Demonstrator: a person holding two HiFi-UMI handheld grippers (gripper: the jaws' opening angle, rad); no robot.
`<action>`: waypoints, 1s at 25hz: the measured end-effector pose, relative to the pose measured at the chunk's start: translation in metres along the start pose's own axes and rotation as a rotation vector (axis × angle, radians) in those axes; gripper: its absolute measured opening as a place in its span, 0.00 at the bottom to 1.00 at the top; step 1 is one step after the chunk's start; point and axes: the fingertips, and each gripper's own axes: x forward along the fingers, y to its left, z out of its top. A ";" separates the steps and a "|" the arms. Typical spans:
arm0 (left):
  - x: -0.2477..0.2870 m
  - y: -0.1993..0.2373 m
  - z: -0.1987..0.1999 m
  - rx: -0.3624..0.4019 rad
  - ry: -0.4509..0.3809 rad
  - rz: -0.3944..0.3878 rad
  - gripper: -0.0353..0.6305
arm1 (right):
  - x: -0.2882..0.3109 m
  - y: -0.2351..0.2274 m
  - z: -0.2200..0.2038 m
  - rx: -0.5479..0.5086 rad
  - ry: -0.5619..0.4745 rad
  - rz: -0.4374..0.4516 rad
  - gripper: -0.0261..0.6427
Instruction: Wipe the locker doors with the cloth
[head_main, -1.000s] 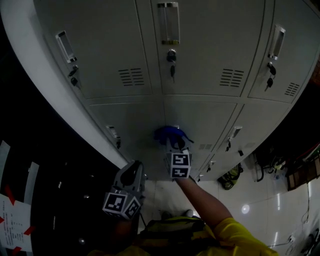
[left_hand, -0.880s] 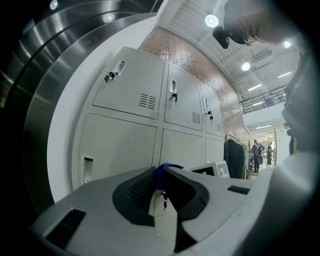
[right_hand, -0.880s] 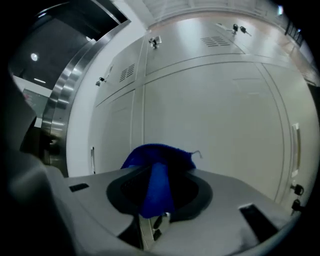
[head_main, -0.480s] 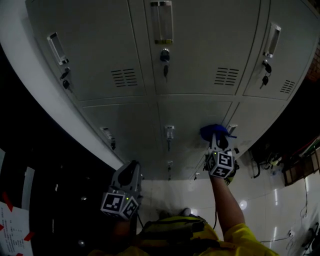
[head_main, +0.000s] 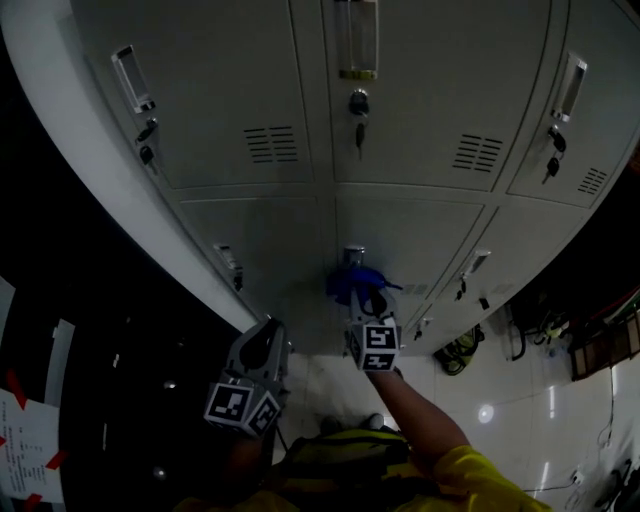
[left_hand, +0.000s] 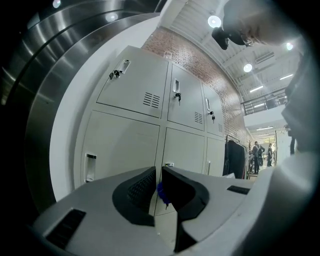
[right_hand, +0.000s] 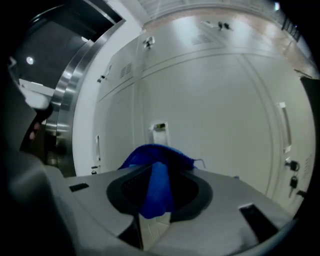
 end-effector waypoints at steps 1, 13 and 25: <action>-0.001 0.001 0.000 0.002 0.001 0.000 0.12 | 0.012 0.012 -0.010 -0.007 0.017 0.010 0.20; 0.006 -0.001 -0.007 0.002 0.024 -0.030 0.12 | -0.039 -0.162 -0.002 0.043 -0.035 -0.260 0.20; 0.004 -0.003 -0.010 0.002 0.035 -0.039 0.12 | -0.041 -0.124 -0.059 0.064 0.058 -0.210 0.20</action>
